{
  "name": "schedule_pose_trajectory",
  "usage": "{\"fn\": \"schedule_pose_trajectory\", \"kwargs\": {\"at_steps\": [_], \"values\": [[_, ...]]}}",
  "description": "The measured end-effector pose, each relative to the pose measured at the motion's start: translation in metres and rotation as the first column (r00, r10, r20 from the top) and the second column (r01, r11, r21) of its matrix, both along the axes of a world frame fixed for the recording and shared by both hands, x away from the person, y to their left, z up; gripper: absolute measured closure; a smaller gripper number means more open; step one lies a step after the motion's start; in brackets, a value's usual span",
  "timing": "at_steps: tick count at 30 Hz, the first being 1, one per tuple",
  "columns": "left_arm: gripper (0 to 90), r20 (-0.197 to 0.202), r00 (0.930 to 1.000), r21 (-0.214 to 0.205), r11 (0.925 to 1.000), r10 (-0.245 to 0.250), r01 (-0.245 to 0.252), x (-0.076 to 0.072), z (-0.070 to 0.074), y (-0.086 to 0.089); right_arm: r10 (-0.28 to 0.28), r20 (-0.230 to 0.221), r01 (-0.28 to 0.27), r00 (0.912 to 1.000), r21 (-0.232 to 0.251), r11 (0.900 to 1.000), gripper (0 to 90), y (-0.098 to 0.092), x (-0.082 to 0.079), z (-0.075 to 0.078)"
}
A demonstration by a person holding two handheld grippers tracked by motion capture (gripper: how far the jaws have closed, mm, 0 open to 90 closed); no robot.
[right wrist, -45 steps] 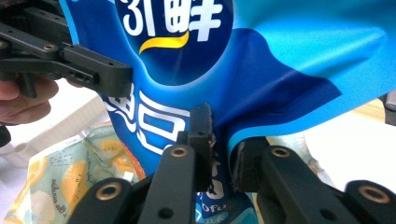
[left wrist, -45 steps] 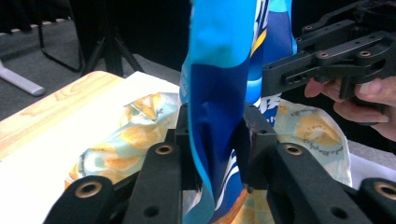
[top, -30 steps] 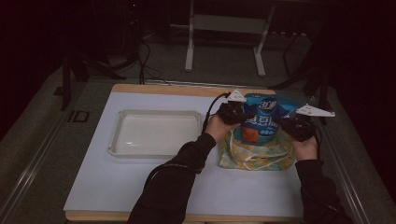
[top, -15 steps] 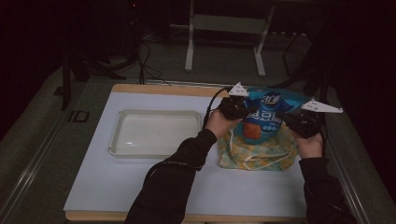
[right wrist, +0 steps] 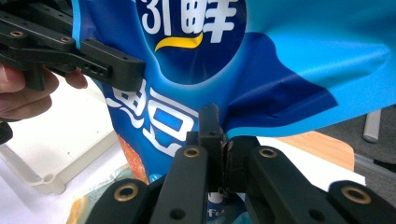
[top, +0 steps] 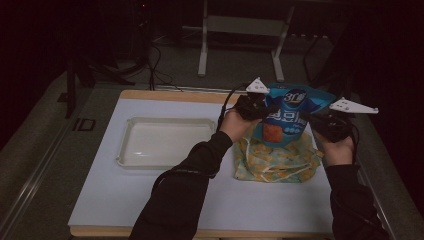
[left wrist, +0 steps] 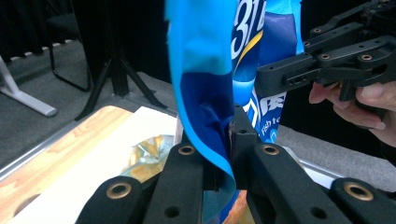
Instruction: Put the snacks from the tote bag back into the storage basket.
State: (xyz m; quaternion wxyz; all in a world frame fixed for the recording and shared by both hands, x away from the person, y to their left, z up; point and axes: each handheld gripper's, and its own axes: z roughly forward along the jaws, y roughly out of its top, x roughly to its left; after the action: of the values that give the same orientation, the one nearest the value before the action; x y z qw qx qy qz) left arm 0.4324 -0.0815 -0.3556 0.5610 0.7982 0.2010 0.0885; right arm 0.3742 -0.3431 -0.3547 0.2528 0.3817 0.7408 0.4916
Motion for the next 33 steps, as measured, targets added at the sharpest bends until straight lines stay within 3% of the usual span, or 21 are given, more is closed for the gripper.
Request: {"fn": "schedule_pose_trajectory", "kwargs": {"at_steps": [18, 33], "values": [[87.6, 0.039, 0.9988, -0.009, 0.9995, 0.030, -0.030, -0.007, 0.035, 0.031, 0.027, 0.051, -0.027, 0.9983, -0.008, 0.9996, 89.0, 0.028, -0.001, 0.034], [87.8, 0.042, 0.9960, -0.019, 0.9967, 0.079, -0.079, -0.015, 0.044, 0.075, 0.078, 0.064, -0.078, 0.9949, -0.014, 0.9969, 89.2, 0.069, 0.004, 0.045]]}}
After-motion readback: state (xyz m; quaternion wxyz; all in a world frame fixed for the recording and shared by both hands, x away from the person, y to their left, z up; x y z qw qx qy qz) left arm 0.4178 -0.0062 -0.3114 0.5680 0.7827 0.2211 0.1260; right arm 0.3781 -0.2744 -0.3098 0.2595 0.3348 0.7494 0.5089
